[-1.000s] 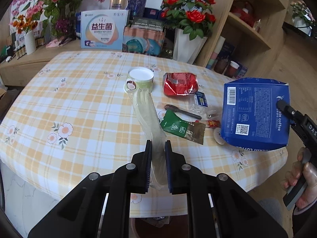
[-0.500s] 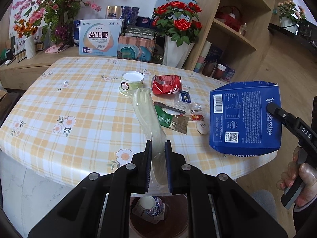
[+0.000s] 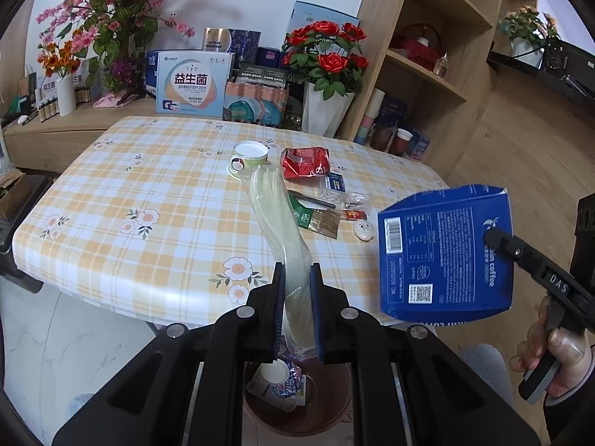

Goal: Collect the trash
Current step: 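Lower the blue box into the brown bin and open the right tool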

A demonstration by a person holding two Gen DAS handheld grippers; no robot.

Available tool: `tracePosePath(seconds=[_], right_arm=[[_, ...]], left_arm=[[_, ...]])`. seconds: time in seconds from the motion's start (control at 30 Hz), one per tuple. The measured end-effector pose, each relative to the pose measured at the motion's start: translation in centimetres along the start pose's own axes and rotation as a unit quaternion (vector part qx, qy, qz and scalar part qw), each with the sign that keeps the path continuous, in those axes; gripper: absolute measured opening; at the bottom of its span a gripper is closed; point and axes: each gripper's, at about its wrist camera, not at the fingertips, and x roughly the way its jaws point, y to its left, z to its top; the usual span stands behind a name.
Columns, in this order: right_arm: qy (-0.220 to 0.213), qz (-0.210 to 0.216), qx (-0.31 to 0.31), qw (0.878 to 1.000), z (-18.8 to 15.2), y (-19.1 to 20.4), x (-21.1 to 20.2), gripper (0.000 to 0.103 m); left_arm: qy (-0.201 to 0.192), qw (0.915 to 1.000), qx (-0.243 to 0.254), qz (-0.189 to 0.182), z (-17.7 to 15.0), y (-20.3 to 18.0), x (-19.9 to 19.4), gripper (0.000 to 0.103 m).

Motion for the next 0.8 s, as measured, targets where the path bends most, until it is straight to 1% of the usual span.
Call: tracePosePath(seconds=[0.13,0.27,0.4,0.5,0.67,0.8], right_arm=[[0.014,0.005,-0.01,1.0,-1.0,0.9,-0.9,0.043],[0.039,0.005,-0.025,0.999,-2.2,1.7,-0.8,0.043],[0.073,0.002,-0.038,0.997,-3.4,2.0,0.2,0.044],[0.1,0.011,-0.044,0.994,-4.2,2.3,1.3,0.044],[0.15,0.018,-0.071,0.986,-5.8,3.6,3.3,0.044],[0.177,0.022,-0.072,0.981,-6.8,3.8,4.6,0.044]], left_arm=[[-0.009,1.0,-0.002,0.001,-0.5,0.1,-1.5,0.013],[-0.012,0.9999,-0.011,0.0,-0.7,0.4,-2.0,0.013],[-0.011,0.9998,-0.017,0.001,-0.8,0.8,-1.9,0.013],[-0.008,0.9997,-0.022,0.001,-0.9,1.1,-1.6,0.013],[-0.001,0.9996,-0.027,0.002,-1.3,1.5,-1.0,0.013],[0.005,0.9995,-0.031,0.002,-1.6,1.8,-0.6,0.013]])
